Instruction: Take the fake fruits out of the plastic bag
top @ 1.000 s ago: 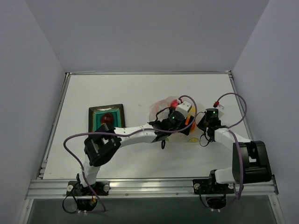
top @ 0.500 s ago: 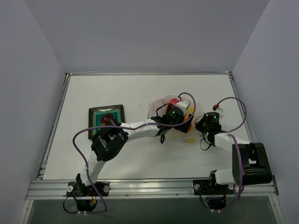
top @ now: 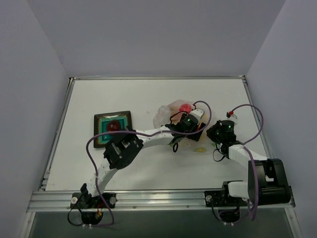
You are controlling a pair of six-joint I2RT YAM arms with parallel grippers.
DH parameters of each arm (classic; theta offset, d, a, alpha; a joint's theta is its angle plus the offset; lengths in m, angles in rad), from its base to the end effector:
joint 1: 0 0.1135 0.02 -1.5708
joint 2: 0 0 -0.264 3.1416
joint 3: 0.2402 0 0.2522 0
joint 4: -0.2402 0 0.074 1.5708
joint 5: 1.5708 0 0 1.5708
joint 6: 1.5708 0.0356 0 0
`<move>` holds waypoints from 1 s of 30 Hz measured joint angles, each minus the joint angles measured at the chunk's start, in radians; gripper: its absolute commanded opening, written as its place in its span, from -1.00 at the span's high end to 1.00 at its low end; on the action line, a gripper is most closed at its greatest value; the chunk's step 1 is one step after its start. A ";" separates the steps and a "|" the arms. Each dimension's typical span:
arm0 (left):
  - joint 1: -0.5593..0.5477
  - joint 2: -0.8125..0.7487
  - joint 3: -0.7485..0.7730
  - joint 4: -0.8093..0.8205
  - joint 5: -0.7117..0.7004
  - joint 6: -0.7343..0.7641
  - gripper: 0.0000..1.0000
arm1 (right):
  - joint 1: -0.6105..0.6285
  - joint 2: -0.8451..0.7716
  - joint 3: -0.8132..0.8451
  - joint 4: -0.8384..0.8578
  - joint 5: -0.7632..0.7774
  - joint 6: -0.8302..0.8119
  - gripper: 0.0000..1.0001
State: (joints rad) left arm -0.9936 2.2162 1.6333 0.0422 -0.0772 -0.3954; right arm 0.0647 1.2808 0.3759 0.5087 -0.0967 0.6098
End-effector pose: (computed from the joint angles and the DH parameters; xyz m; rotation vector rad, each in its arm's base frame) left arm 0.2807 -0.4261 0.1833 0.6024 2.1167 -0.7317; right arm 0.2432 0.0192 0.1687 0.4771 1.9464 0.5326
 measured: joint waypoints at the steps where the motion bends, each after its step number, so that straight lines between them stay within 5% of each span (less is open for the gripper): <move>1: 0.000 0.000 -0.001 0.002 -0.001 -0.001 -0.04 | 0.000 0.000 -0.001 0.003 -0.001 0.000 0.99; 7: 0.000 -0.097 -0.161 0.082 0.001 -0.008 0.04 | 0.000 0.002 -0.004 0.006 -0.004 0.008 1.00; 20: -0.005 -0.735 -0.561 0.187 0.113 -0.043 0.08 | 0.000 0.011 -0.010 0.014 0.002 0.019 1.00; 25: 0.039 -1.073 -0.734 0.112 -0.100 -0.059 0.07 | 0.000 0.011 -0.011 0.017 0.003 0.019 1.00; 30: 0.254 -1.349 -0.904 -0.077 -0.298 -0.174 0.07 | 0.000 0.011 -0.016 0.019 0.003 0.019 1.00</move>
State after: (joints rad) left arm -0.7391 0.8673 0.7288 -0.0349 -0.3752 -0.5694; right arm 0.0643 1.2922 0.3599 0.5278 -0.0933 0.6292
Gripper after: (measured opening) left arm 0.669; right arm 0.005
